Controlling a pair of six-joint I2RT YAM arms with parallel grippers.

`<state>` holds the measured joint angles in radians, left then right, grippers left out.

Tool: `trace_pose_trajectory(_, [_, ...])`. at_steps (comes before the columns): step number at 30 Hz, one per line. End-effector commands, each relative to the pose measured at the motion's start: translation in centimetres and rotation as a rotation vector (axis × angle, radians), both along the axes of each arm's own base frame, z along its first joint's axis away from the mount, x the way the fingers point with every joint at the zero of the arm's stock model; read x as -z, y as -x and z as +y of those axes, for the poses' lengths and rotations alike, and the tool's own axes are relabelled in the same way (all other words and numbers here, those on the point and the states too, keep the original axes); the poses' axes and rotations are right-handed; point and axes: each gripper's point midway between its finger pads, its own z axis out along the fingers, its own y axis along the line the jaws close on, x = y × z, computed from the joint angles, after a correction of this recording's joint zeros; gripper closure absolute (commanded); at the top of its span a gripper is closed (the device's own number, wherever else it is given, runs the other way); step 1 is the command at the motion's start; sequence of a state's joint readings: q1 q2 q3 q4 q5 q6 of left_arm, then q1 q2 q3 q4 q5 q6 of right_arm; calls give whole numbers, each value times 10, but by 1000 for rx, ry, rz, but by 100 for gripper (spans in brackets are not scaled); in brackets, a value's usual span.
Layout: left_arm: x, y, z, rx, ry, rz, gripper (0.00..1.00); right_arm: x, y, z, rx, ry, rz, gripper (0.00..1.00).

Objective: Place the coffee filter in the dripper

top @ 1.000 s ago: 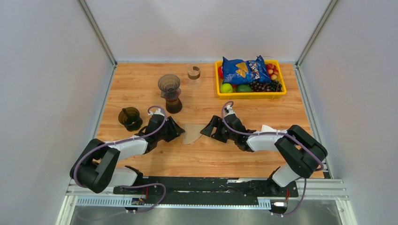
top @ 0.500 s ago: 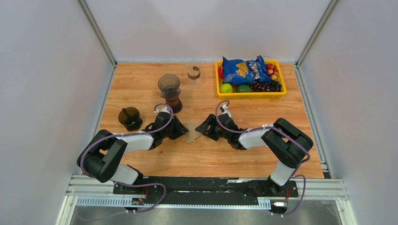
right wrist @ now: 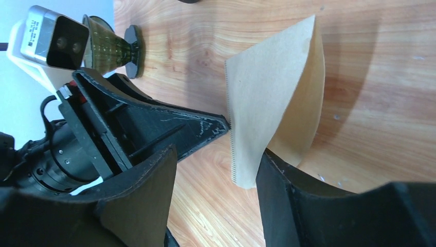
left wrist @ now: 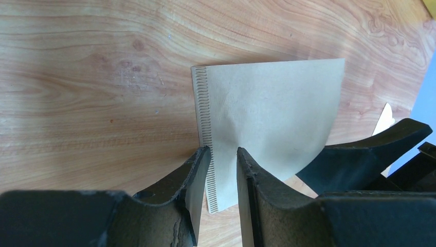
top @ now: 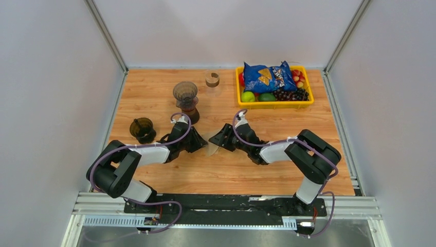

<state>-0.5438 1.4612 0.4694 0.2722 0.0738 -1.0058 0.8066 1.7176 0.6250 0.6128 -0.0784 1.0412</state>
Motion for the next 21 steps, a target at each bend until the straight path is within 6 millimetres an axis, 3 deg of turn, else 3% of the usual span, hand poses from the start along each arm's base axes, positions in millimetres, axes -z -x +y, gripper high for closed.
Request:
trace_pose_trajectory(1, [29, 23, 10, 27, -88, 107, 63, -22, -7, 22, -54, -74, -68, 42])
trace_pose_trajectory(7, [28, 24, 8, 37, -81, 110, 63, -8, -11, 23, -38, -41, -53, 55])
trace_pose_trajectory(11, [28, 25, 8, 41, -82, 110, 63, -8, -14, 20, -32, -12, -79, 75])
trace_pose_trajectory(16, [18, 26, 7, 47, -62, 85, 61, -22, -19, 12, -49, 66, -189, 99])
trace_pose_trajectory(21, [-2, 27, 7, 60, -49, 42, 54, -41, -17, 11, -145, 147, -318, 100])
